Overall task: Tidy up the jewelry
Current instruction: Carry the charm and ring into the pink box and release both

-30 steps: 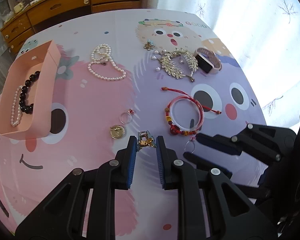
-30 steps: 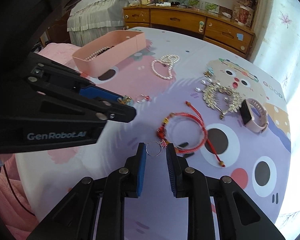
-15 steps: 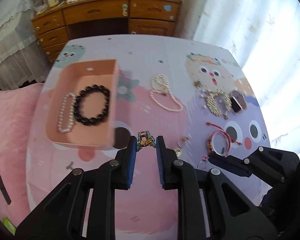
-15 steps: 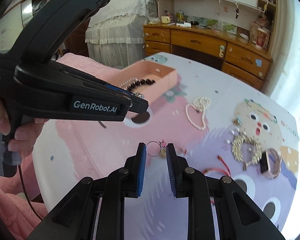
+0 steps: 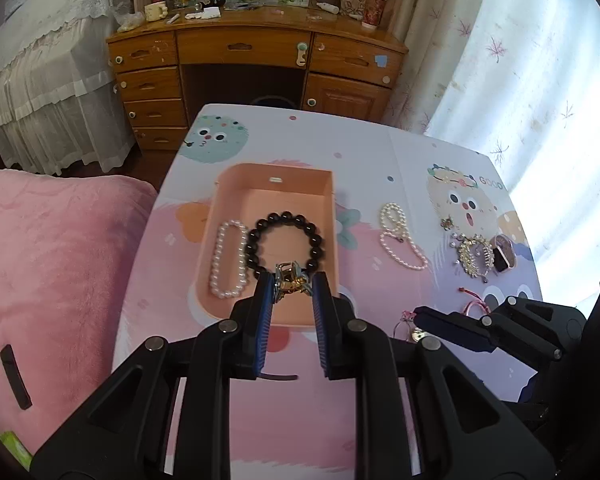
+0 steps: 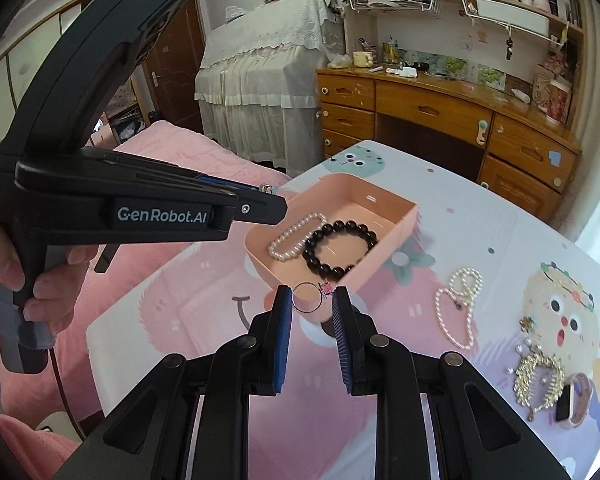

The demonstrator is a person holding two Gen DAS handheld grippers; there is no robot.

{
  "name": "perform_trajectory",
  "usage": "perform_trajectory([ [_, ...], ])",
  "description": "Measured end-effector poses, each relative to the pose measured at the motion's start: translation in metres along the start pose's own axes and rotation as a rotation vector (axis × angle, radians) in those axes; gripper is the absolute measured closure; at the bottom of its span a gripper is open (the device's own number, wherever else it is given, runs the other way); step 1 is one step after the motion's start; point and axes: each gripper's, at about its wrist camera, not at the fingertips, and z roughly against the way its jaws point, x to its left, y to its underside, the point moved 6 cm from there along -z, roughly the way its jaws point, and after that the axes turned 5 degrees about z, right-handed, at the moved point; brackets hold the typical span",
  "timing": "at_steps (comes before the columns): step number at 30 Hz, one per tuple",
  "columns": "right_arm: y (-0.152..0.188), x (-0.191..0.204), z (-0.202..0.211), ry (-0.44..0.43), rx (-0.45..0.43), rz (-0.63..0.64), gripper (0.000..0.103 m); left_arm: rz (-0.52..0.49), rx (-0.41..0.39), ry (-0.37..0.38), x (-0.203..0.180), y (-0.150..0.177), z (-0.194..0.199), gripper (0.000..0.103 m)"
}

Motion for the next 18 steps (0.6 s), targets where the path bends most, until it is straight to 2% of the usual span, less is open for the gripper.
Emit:
perform_trajectory([
  [8,-0.031,0.015,-0.03,0.068,-0.006,-0.076,0.082,-0.032,-0.003,0.064,0.035,-0.017,-0.002,0.086],
  [15,-0.047,0.018,-0.053,0.187,-0.007,-0.164,0.082,-0.076,0.021,0.152,0.047,-0.028,-0.014,0.086],
  [17,-0.048,0.016,-0.055,0.217,-0.01,-0.217,0.073,-0.088,0.05,0.194,0.048,-0.033,-0.017,0.084],
  [18,-0.047,0.015,-0.057,0.242,-0.014,-0.259,0.05,-0.088,0.079,0.218,0.048,-0.033,-0.02,0.082],
])
